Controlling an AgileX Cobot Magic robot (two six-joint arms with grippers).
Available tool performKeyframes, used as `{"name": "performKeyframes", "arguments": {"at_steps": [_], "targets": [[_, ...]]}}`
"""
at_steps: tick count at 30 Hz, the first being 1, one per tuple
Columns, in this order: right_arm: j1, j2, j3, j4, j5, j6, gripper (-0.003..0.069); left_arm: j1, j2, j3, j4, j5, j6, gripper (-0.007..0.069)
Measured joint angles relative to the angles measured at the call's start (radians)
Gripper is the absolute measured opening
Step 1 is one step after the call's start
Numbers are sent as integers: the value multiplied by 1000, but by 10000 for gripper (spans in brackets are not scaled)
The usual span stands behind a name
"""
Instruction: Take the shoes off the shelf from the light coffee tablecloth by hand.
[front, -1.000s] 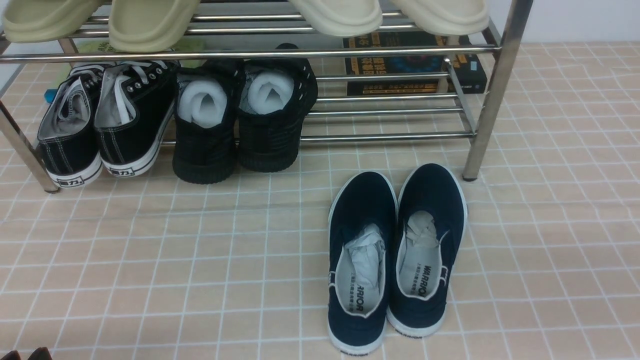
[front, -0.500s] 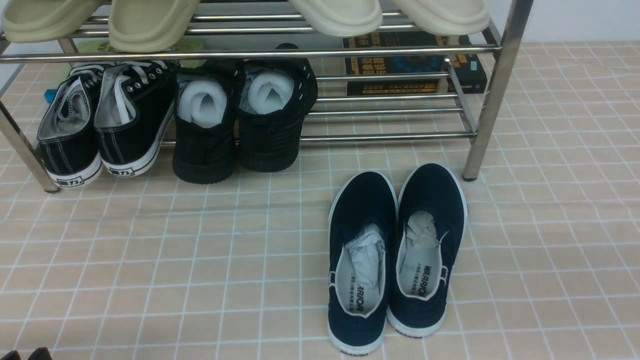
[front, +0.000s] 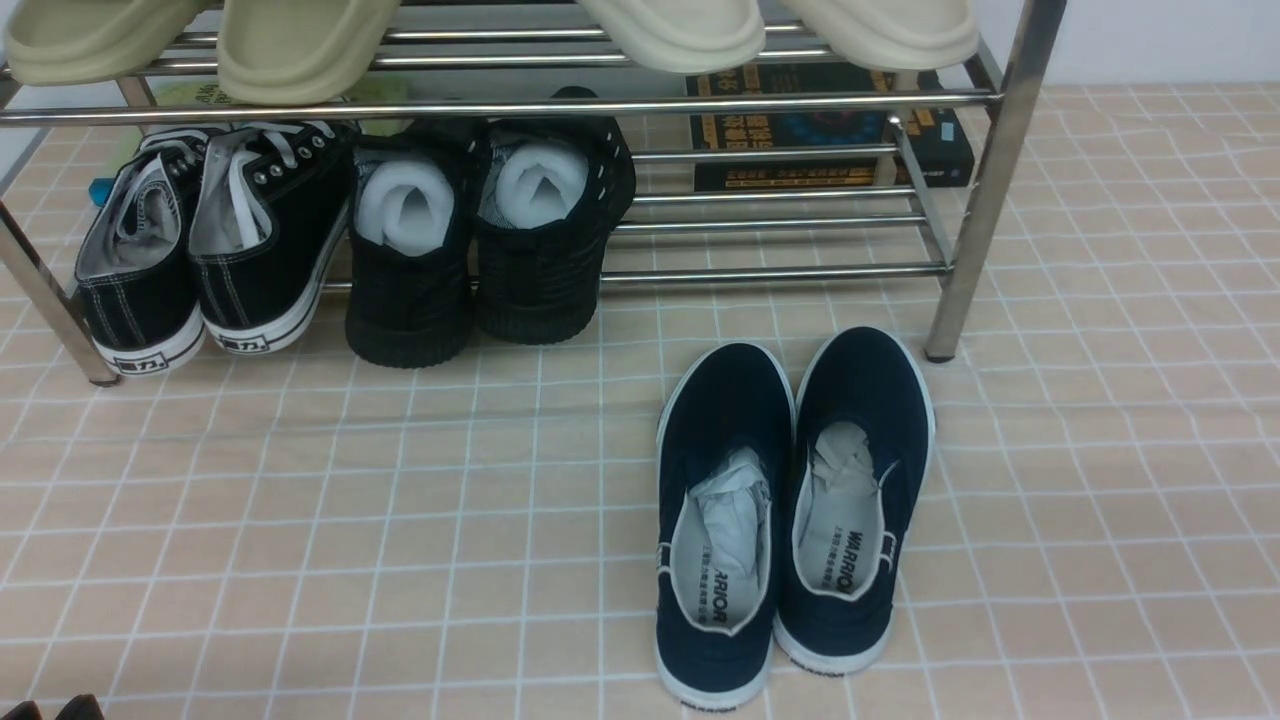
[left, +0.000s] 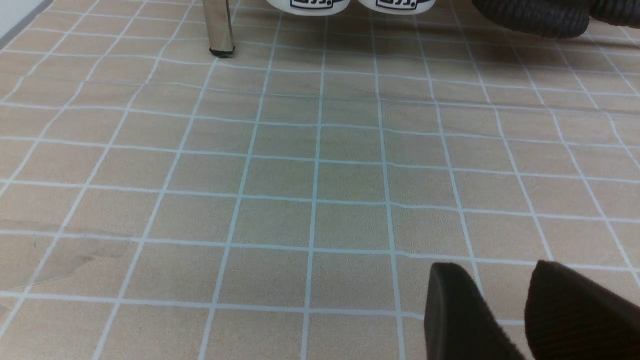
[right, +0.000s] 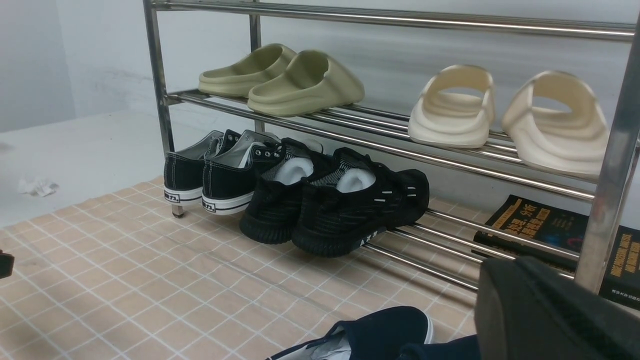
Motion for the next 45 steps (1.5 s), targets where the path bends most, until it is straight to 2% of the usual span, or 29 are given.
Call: {"name": "performKeyframes", "arguments": {"at_steps": [13,16,25,27,30,34,36,40,45], "targets": [[-1,-3,81,2,2,0,32,0,0,0,0,0,0,241],[-35,-18,109,11,4,0,35,0,0,0,0,0,0,241],[-249,-64,222,20,7,-8,46,0,0,0,0,0,0,241],[-335,-103,255,28,29,-11,50,0,0,0,0,0,0,241],[-411,-139,281,50,38,-14,53,0,0,0,0,0,0,241],[-554,-186,338,131,51,-96,57,0,0,0,0,0,0,241],[-629,-205,364,188,56,-183,61,0,0,0,0,0,0,241],[-697,-228,401,230,56,-283,68,0,0,0,0,0,0,241],[-714,-231,448,240,69,-299,77,0,0,0,1,0,0,241]]}}
